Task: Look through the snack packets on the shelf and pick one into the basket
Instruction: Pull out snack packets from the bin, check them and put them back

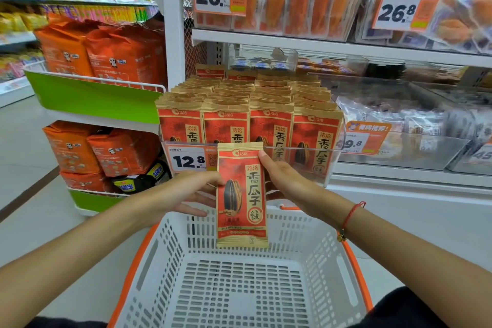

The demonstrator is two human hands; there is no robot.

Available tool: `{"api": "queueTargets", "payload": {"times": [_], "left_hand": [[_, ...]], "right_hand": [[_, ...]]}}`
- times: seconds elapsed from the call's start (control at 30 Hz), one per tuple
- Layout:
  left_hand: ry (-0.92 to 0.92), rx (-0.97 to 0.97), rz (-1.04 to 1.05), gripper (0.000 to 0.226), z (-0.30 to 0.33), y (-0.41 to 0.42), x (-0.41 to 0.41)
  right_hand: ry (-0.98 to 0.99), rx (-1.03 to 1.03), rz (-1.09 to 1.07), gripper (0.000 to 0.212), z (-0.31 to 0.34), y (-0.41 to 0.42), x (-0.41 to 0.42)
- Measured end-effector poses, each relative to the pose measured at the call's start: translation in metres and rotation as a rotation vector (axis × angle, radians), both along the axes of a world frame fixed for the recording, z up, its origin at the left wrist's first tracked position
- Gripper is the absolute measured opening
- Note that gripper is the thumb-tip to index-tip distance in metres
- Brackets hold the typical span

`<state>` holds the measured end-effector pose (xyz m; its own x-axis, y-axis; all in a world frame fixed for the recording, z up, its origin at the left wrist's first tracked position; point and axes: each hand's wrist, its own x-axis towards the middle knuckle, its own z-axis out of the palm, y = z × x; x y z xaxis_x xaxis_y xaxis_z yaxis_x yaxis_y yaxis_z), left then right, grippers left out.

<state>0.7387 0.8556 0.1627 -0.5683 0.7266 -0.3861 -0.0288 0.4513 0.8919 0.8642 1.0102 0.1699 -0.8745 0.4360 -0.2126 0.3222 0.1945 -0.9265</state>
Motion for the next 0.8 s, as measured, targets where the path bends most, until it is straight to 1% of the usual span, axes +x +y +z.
{"api": "queueTargets", "payload": {"times": [0.1,0.2,0.3,0.4,0.5,0.57,0.63,0.8], "left_hand": [[-0.002,0.033,-0.013,0.019,-0.001,-0.002,-0.002],[0.018,0.024,-0.085,0.018,-0.001,-0.004,0.002],[0.053,0.037,-0.134,0.019,0.0,-0.005,0.007],[0.124,0.094,-0.11,0.024,0.002,-0.006,0.007],[0.144,0.187,-0.012,0.019,0.009,-0.006,0.005],[0.176,0.239,0.036,0.021,0.012,-0.005,0.003],[0.203,0.253,0.047,0.025,0.012,-0.005,0.001],[0.28,0.267,0.009,0.017,0.006,-0.011,-0.003]], "right_hand": [[-0.03,0.017,0.013,0.056,-0.001,0.001,0.0],[-0.058,0.045,0.031,0.056,-0.003,0.001,0.002],[-0.021,0.139,0.034,0.057,-0.007,0.0,0.004],[-0.003,0.206,0.071,0.058,-0.008,0.001,0.004],[-0.017,0.161,0.146,0.045,-0.007,0.002,0.003],[-0.002,0.116,0.209,0.037,-0.007,0.005,0.003],[0.019,0.081,0.254,0.04,-0.009,0.008,0.003],[0.034,0.016,0.333,0.049,-0.005,0.019,0.008]]}}
